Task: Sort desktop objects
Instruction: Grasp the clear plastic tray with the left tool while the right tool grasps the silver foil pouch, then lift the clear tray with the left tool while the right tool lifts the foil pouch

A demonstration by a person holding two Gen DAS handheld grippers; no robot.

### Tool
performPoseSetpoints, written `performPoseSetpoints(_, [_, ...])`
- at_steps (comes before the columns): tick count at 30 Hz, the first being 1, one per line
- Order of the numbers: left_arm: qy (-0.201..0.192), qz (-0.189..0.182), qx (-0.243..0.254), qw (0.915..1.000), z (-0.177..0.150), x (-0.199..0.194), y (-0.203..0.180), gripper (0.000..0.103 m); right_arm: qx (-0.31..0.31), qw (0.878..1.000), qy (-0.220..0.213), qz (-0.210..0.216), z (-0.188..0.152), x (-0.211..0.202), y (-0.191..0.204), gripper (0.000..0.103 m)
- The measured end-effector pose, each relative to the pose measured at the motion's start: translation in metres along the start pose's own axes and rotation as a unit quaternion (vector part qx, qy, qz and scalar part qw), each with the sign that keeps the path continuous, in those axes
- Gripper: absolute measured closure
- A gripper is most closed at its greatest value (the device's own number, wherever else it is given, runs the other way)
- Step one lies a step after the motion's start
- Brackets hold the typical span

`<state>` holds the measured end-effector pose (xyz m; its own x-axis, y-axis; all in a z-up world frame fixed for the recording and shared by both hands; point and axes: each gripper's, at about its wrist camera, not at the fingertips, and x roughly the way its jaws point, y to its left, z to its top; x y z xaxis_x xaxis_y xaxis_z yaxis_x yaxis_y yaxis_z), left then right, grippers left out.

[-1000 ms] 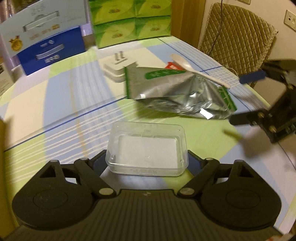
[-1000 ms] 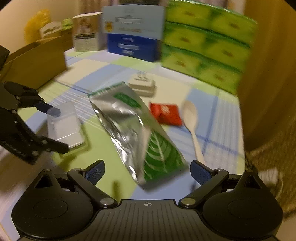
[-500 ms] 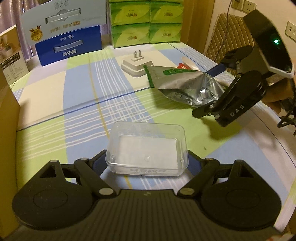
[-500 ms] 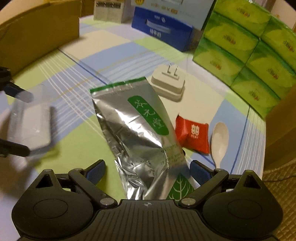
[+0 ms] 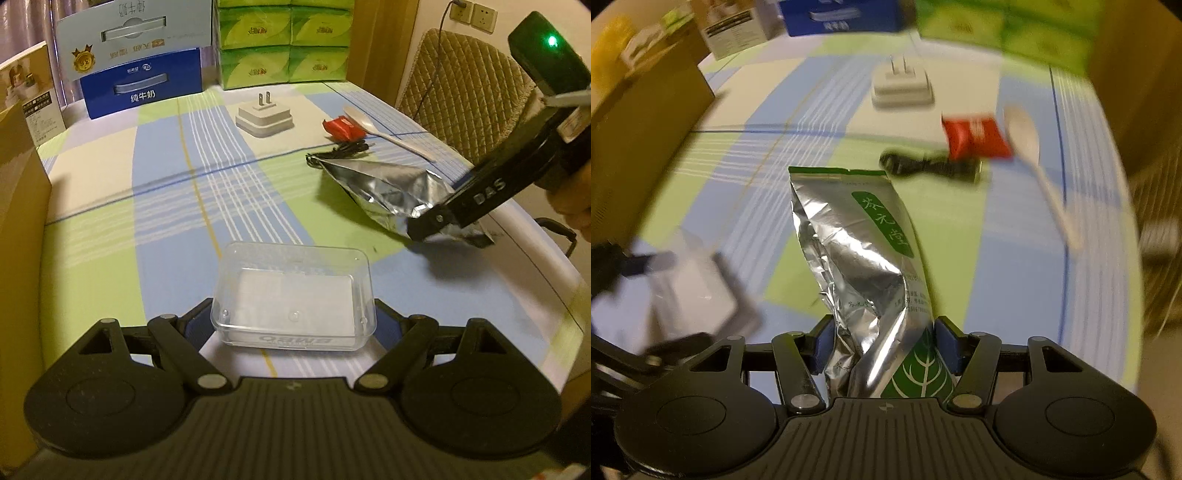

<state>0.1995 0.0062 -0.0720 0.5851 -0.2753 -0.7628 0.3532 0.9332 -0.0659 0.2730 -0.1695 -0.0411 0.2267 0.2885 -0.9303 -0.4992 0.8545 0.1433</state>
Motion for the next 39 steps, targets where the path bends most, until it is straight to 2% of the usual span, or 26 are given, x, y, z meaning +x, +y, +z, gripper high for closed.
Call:
performPoseSetpoints(3, [0.0, -0.002, -0.002, 1.0, -0.009, -0.007, -0.004, 0.019, 0.027, 0.999, 0.03, 0.031, -0.008, -0.006, 0.005, 0.047])
performPoseSetpoints(5, [0.0, -0.001, -0.004, 1.0, -0.014, -0.011, -0.007, 0.019, 0.013, 0.999, 0.039, 0.036, -0.011, -0.01, 0.013, 0.042])
performPoseSetpoints(6, [-0.001, -0.002, -0.004, 1.0, -0.017, -0.012, -0.008, 0.019, -0.002, 0.999, 0.04, 0.033, -0.013, -0.013, 0.018, 0.036])
performPoseSetpoints(9, [-0.007, -0.002, -0.004, 1.0, -0.023, -0.016, -0.01, 0.019, -0.052, 0.998, 0.024, 0.012, -0.017, -0.022, 0.035, 0.021])
performPoseSetpoints(13, [-0.011, -0.005, -0.008, 0.9999, -0.027, -0.016, -0.011, 0.019, -0.1, 0.995, -0.004, -0.006, -0.025, -0.024, 0.05, 0.013])
performPoseSetpoints(16, [-0.012, -0.006, -0.008, 0.9999, -0.03, -0.016, -0.01, 0.019, -0.135, 0.99, -0.026, -0.037, -0.034, -0.017, 0.058, 0.011])
performPoseSetpoints(19, [-0.013, 0.001, -0.011, 0.9999, -0.031, -0.015, -0.006, 0.018, -0.148, 0.988, -0.036, -0.037, -0.039, -0.004, 0.058, 0.011])
performPoseSetpoints(24, [-0.017, 0.002, -0.026, 0.9995, -0.031, -0.013, 0.001, 0.016, -0.125, 0.99, -0.061, -0.024, -0.041, 0.012, 0.049, 0.011])
performPoseSetpoints(30, [-0.015, 0.01, -0.017, 0.9997, -0.033, -0.008, -0.001, 0.016, -0.086, 0.992, -0.097, -0.008, -0.052, 0.011, 0.042, 0.011])
performPoseSetpoints(39, [-0.018, 0.018, -0.018, 0.9995, -0.031, 0.001, -0.003, 0.017, -0.102, 0.989, -0.104, -0.02, -0.054, 0.018, 0.043, 0.012])
